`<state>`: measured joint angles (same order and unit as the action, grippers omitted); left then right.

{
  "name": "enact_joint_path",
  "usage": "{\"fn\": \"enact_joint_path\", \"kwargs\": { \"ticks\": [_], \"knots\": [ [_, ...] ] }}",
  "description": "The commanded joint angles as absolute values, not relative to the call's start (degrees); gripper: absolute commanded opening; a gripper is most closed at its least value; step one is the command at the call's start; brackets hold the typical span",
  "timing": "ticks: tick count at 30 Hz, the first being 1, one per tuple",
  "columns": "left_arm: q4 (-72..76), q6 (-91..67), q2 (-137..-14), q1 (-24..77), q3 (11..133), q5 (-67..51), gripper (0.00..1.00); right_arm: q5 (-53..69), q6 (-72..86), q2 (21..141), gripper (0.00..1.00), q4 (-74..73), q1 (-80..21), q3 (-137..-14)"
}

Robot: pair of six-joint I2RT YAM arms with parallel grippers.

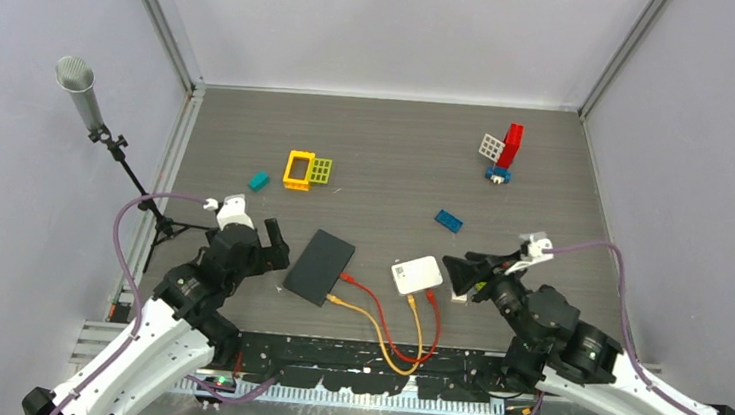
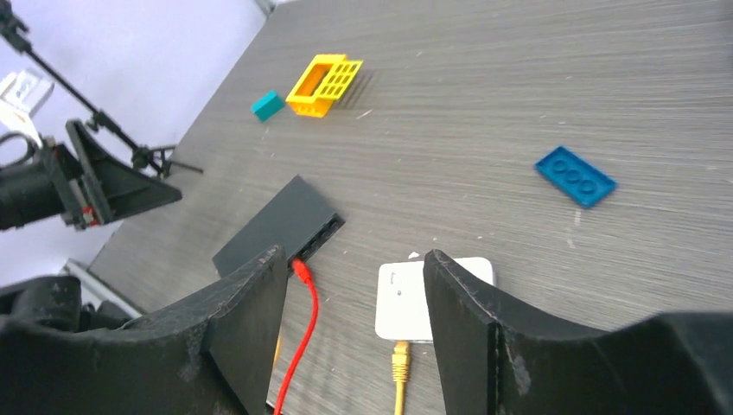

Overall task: Insert the plug into the switch port
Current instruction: Reset both arms

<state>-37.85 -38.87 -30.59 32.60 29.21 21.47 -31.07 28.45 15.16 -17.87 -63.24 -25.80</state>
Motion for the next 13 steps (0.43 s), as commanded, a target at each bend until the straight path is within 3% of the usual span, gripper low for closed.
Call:
{"fn": "enact_joint_path", "kwargs": {
  "ticks": [1,13],
  "knots": [
    [-42.62,-42.37,-30.33,32.61,33.4,22.99,1.0,-40.75,31.03,6.83,0.64,-25.91,-63.28,-26.38],
    [-44.33,-42.84,-29.61,32.55,33.81,23.4,1.0,-49.92,29.29,0.88,0.67,-33.67,-63.28,-28.41]
  ]
}}
